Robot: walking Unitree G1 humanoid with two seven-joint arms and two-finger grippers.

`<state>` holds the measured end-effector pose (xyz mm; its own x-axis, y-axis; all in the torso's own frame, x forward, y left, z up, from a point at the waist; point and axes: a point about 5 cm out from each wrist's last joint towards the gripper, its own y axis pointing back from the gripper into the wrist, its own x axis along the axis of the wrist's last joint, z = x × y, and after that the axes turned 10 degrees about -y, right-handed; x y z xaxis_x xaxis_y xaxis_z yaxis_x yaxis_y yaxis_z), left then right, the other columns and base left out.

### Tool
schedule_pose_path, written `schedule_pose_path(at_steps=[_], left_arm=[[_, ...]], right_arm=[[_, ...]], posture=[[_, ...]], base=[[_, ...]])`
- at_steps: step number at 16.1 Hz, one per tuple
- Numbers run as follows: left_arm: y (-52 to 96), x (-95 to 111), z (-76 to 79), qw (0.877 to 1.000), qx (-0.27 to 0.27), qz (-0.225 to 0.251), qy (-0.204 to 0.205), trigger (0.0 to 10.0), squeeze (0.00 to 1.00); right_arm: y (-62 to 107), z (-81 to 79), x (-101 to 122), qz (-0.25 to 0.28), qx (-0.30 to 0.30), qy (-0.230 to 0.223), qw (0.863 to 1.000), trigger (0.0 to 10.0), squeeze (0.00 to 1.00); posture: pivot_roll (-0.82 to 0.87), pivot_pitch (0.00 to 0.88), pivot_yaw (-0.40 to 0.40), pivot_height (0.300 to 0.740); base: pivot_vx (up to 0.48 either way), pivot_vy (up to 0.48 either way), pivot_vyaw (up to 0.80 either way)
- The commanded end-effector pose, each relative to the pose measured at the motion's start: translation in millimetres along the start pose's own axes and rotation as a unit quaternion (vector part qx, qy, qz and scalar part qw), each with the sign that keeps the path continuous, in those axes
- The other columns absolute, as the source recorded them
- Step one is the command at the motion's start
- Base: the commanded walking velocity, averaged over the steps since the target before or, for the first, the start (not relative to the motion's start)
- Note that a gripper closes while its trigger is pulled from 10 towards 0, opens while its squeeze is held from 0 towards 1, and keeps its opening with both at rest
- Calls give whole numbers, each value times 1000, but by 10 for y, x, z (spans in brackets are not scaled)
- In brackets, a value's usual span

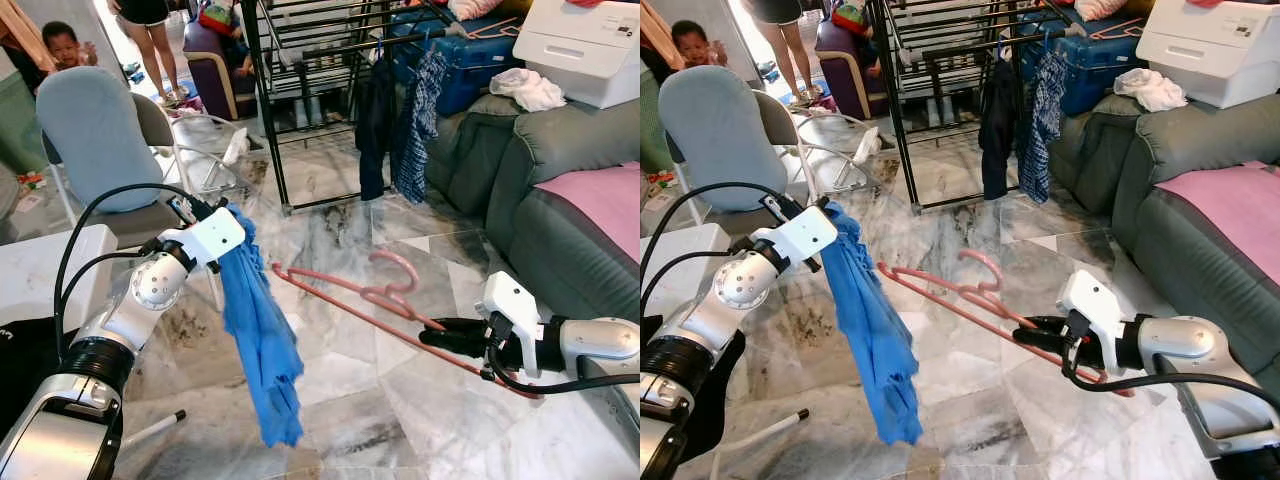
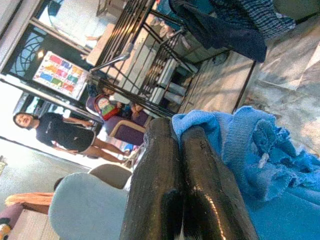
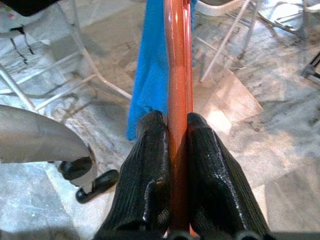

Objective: Hang hanger

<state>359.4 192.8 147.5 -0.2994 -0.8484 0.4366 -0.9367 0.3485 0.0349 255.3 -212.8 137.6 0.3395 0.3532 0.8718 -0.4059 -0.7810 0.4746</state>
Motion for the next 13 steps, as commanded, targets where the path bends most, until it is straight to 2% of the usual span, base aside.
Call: schedule_pose_path(at_steps=[1, 3, 5, 6, 8, 13], left_arm=[[-28, 40, -119, 1000, 12, 15, -6, 10000, 0], [-29, 128, -107, 999, 4, 53, 7, 10000, 0], [-9, 136, -74, 998, -13, 65, 13, 10000, 0], [5, 98, -51, 998, -23, 56, 7, 10000, 0], [33, -15, 26, 999, -43, 23, 21, 10000, 0], [57, -79, 179, 996, -87, 2, 21, 10000, 0]], right_arm=[[29, -29, 75, 6, 13, 12, 1000, 10000, 0], [24, -7, 92, 9, 2, 17, 1000, 10000, 0], [22, -13, 107, 11, 1, 19, 1000, 10000, 0], [18, -13, 124, 13, 0, 23, 1000, 10000, 0], [14, -21, 227, 32, 5, 30, 999, 10000, 0], [14, -41, 265, 36, 12, 43, 998, 10000, 0]], posture=[[-154, 0, 99, 740], [-154, 0, 97, 740], [-150, 0, 94, 740], [-150, 0, 94, 740], [-152, 0, 94, 740], [-157, 0, 95, 740]], base=[[0, 0, 0], [0, 0, 0], [0, 0, 0], [0, 0, 0], [0, 0, 0], [0, 0, 0]])
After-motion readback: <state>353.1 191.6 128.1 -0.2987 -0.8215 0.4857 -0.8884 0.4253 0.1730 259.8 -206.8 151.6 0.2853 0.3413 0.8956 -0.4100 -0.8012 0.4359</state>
